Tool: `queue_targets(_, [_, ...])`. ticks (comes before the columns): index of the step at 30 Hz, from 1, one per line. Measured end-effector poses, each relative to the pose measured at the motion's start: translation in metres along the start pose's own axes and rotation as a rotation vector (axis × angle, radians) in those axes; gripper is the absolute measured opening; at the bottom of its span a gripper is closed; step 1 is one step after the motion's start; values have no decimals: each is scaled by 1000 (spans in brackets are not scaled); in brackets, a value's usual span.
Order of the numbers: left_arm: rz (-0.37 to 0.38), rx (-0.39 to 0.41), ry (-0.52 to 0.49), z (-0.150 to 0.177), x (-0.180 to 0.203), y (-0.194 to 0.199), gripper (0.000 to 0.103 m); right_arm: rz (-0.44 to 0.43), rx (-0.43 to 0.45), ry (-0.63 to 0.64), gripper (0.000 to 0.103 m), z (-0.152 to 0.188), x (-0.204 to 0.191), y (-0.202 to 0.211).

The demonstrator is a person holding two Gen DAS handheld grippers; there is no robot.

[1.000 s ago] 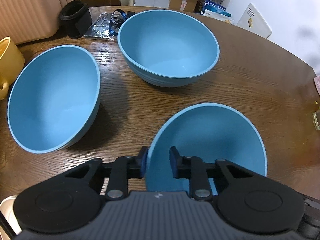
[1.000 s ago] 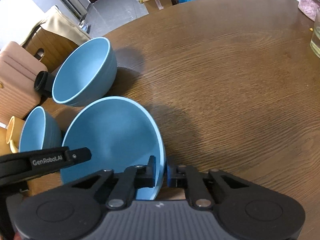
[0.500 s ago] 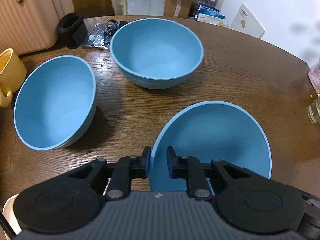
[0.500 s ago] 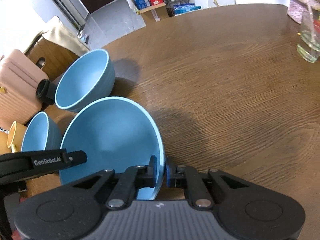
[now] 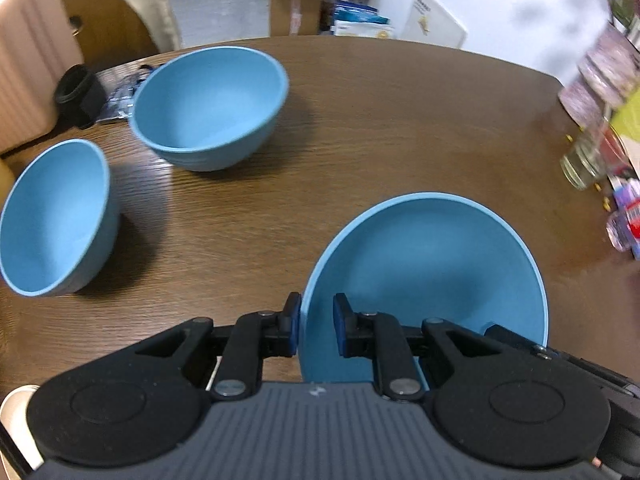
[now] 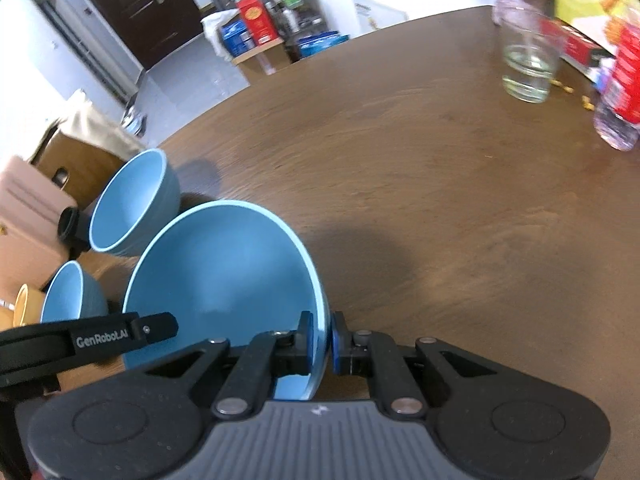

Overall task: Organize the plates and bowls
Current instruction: 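Carry the blue bowl with both tools across the table and lower it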

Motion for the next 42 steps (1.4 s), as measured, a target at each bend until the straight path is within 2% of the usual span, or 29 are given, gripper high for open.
queue_targets(11, [17,-28,-88,21,52,-10,18,30,20,-93,8,19,54,14])
queue_targets(19, [15,-48,-107,26,71,-21,18,48,17,-106,8,23,81,13])
queue_targets(42, [2,-90,-80,31,90,-43,18,64,-30,-62,8,18,105,-5])
Point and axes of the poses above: each gripper's, at about its wrist camera, not at the fingertips, and y roughly against the way its jaws point, x to its right, z to its underside, the point moved 6 cm from there along -y, roughly the way its jaws point, and after that the axes turned 7 degrees about -x, right-handed, at the moved point
